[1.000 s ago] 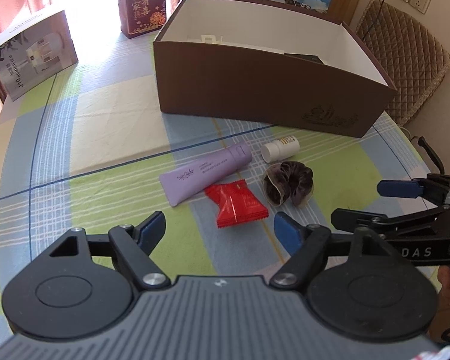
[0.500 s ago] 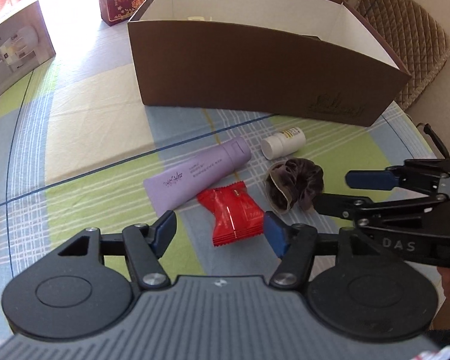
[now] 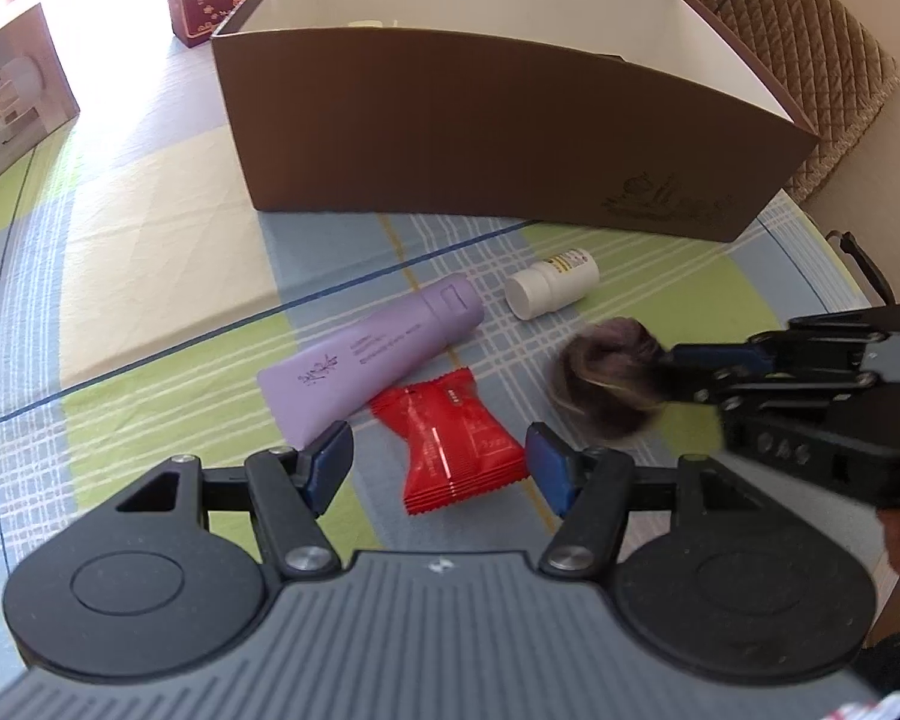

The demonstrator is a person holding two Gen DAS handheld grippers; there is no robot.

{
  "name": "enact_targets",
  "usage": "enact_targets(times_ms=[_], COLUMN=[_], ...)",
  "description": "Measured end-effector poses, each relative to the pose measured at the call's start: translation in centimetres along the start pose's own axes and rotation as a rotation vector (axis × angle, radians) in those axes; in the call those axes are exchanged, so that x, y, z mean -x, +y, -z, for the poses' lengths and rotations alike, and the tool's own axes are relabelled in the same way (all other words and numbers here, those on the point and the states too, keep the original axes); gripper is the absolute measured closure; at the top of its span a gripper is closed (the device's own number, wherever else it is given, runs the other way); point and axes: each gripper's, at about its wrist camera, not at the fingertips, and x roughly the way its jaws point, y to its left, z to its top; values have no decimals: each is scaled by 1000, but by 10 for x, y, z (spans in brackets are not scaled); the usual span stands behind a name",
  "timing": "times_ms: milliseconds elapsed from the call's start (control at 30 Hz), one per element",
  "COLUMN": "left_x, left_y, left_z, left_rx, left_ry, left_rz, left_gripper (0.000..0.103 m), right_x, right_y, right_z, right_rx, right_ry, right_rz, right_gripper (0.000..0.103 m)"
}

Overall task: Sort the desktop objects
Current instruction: 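Grasp the red snack packet with the left tool while the right tool grasps the brown scrunchie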

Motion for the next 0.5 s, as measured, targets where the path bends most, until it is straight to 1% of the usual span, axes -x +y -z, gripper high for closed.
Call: enact_targets(times_ms=[67, 200, 267, 300, 333, 400, 433, 467, 500], left_x=[-4, -11, -14, -16, -17, -19, -19, -20, -19], left_y=[-1, -2, -2, -3, -3, -4, -3, -3, -2], left_z=[-1, -4, -5, -5, -5, -3, -1, 0, 2], left_rx=[-4, -5, -10, -14, -15, -14, -13, -12, -11], left_ry=[5, 15, 18, 21, 23, 31, 32, 32, 31], left_rz=[2, 10, 11, 14, 15, 15, 13, 10, 7], left_gripper=[46, 54, 56, 60, 66, 71, 73, 74, 76], right_x=[4, 15, 21, 24, 26, 30, 32, 33, 34], right_y=[-12, -35, -44, -49, -53, -57, -58, -57, -54], right_z=[2, 4, 6, 7, 9, 11, 13, 15, 16], right_rx=[-28, -86, -106, -117, -129, -148, -153, -153, -149], right_ry=[0, 5, 2, -1, 2, 5, 5, 3, -3], right_rz=[26, 88, 101, 98, 86, 79, 78, 76, 74], right_gripper=[91, 91, 90, 90, 90, 83, 67, 48, 43])
